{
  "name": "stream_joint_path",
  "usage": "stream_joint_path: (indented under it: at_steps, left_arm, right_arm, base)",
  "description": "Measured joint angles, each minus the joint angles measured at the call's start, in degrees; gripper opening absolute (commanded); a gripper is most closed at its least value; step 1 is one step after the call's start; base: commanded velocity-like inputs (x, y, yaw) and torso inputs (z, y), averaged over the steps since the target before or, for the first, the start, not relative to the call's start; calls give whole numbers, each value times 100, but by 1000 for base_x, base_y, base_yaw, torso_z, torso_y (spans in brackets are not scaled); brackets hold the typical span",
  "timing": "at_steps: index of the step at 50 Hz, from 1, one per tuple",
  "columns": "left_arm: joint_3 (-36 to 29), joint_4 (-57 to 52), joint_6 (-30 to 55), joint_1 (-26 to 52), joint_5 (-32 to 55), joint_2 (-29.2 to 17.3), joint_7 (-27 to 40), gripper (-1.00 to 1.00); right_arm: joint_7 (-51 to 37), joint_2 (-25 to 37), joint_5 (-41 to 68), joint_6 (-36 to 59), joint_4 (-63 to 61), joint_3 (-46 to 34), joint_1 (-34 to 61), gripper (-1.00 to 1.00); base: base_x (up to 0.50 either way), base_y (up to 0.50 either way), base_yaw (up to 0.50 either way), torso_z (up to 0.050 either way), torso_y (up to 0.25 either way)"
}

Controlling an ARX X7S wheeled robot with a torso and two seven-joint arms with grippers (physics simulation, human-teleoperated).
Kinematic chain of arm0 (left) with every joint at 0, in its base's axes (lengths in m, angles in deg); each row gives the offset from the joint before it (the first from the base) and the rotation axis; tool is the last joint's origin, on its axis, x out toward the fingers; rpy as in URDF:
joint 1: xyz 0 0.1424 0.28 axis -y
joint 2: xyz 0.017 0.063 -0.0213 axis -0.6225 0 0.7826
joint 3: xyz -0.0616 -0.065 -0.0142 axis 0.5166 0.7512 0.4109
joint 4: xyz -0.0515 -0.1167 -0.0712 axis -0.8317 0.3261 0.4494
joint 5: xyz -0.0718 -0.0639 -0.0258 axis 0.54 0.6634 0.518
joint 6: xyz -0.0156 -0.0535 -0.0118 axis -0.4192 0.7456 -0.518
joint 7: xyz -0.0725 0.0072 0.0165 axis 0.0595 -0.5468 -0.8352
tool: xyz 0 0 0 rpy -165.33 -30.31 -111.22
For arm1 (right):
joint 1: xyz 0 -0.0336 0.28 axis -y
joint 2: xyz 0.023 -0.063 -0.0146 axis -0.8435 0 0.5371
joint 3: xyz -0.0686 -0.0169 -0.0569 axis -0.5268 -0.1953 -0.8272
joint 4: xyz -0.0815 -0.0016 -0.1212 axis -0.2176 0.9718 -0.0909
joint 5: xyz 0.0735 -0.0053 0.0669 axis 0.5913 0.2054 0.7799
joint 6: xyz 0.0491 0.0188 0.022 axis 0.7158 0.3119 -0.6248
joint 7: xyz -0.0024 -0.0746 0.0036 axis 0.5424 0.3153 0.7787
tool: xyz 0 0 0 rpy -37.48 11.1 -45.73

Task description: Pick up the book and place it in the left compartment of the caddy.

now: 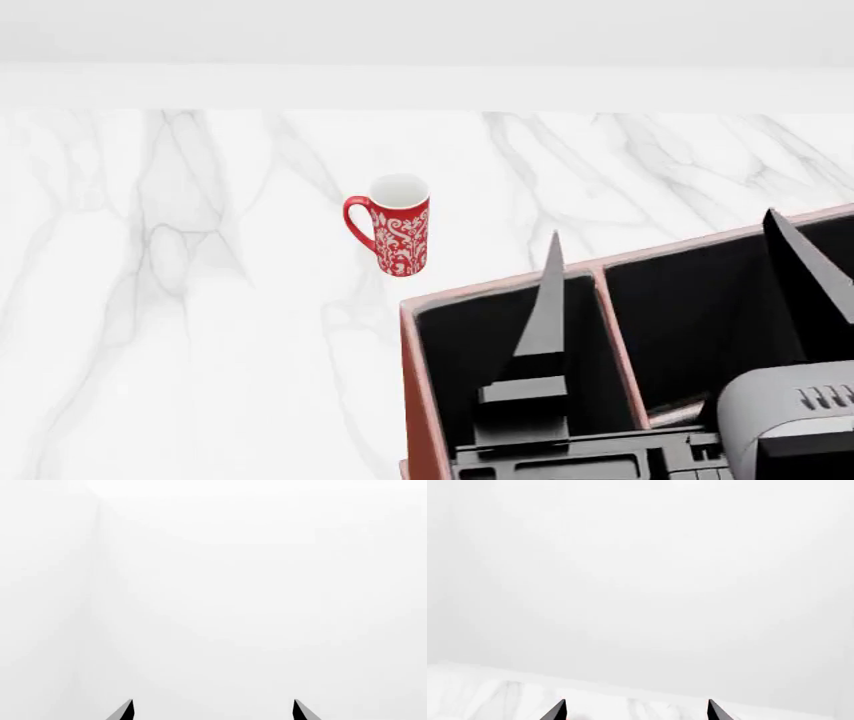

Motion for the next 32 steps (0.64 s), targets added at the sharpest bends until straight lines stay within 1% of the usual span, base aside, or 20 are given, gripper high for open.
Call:
stream_joint_path:
  at_steps: [4,11,16,19,23,27,32]
  left_arm:
    - [32,-25,-33,-22,42,3,-2,100]
    - [81,-56,-86,-53,106,7,5,100]
    - [109,-72,-122,-78,134,10,5,100]
    - [119,-75,-141,-88,142,11,5,100]
    - [128,-79,-165,-102,147,12,5,100]
    - [132,-83,-185,-114,152,9,7,100]
    - [132,-87,-210,-129,149,8,4,100]
  right_arm:
    - [-203,-4,-271,-428,-16,-1341,1041,100]
    - [-850,-384,-1027,-1550,-32,-4319,3135,100]
    - [-1244,-634,-1546,-2145,-39,-5837,4137,100]
    - [-1402,-723,-1798,-2400,-42,-6479,4558,100]
    - [-1552,-791,-2067,-2647,-45,-7099,4959,100]
    - [-1652,-819,-2279,-2803,-46,-7511,5230,100]
    - [-1733,-838,-2475,-2917,-48,-7817,5448,100]
  base:
    - [0,0,0,0,0]
    - [0,0,0,0,0]
    - [0,0,0,0,0]
    - [0,0,0,0,0]
    - [0,0,0,0,0]
    - [0,0,0,0,0]
    - [0,0,0,0,0]
